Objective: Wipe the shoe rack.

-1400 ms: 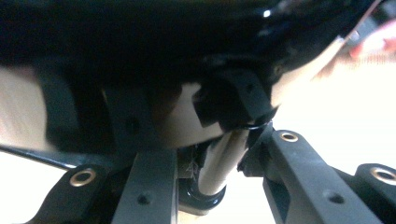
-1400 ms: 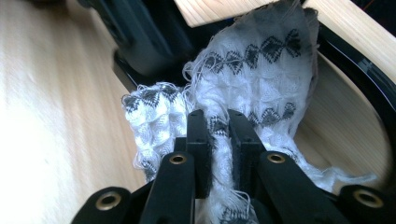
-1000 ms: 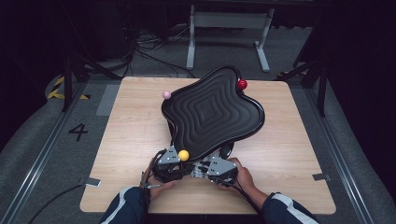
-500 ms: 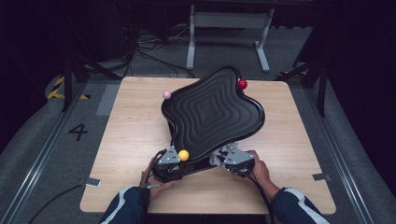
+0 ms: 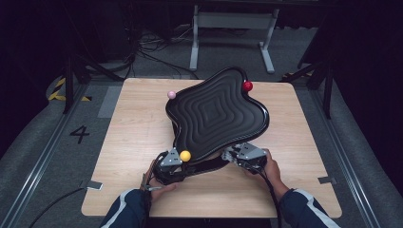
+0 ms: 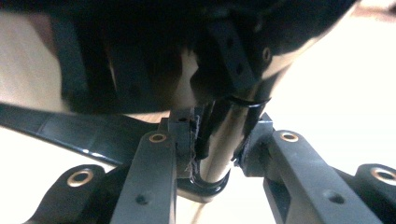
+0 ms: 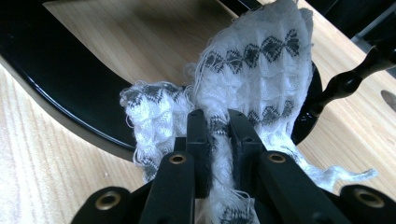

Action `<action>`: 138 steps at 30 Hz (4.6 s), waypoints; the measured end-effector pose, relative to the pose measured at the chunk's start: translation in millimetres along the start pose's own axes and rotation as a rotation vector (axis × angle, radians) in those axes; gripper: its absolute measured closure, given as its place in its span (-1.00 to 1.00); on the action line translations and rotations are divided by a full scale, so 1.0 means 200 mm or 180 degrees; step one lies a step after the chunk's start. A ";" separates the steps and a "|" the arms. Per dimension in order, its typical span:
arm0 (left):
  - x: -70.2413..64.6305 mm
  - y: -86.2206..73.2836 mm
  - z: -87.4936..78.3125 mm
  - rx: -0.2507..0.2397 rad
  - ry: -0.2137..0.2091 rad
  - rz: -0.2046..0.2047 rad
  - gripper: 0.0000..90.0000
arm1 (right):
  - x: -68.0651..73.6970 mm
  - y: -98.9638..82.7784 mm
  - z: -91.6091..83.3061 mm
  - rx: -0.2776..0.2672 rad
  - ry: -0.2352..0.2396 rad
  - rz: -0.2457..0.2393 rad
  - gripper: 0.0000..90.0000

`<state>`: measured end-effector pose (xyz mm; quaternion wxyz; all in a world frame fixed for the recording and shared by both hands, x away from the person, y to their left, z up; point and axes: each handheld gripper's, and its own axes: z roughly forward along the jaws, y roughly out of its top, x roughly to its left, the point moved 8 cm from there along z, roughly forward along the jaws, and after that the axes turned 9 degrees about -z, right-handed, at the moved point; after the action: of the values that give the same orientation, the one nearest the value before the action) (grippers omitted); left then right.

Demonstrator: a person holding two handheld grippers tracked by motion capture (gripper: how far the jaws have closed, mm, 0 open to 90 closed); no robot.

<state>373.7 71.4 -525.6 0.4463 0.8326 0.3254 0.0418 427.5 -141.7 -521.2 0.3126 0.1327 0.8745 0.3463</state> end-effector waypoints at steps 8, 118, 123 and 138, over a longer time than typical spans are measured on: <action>0.01 0.00 0.00 0.0025 0.0019 -0.0008 0.61 | 0.06 0.04 -0.01 -0.0073 0.0180 -0.0014 0.80; -0.05 0.07 -0.10 -0.0224 0.0105 0.0208 0.66 | 0.07 0.08 0.03 -0.0004 0.0244 0.0110 0.80; -0.08 0.09 -0.08 -0.0248 0.0110 0.0187 0.66 | 0.13 0.12 0.04 -0.0064 0.0341 0.0080 0.80; -0.16 0.11 -0.01 -0.0259 0.0084 0.0210 0.66 | 0.39 0.30 0.05 -0.0244 0.0621 -0.0191 0.80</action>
<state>358.9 44.5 -500.5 0.4738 0.8235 0.3016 0.0806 374.2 -58.6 -520.5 0.2411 0.0600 0.8905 0.3813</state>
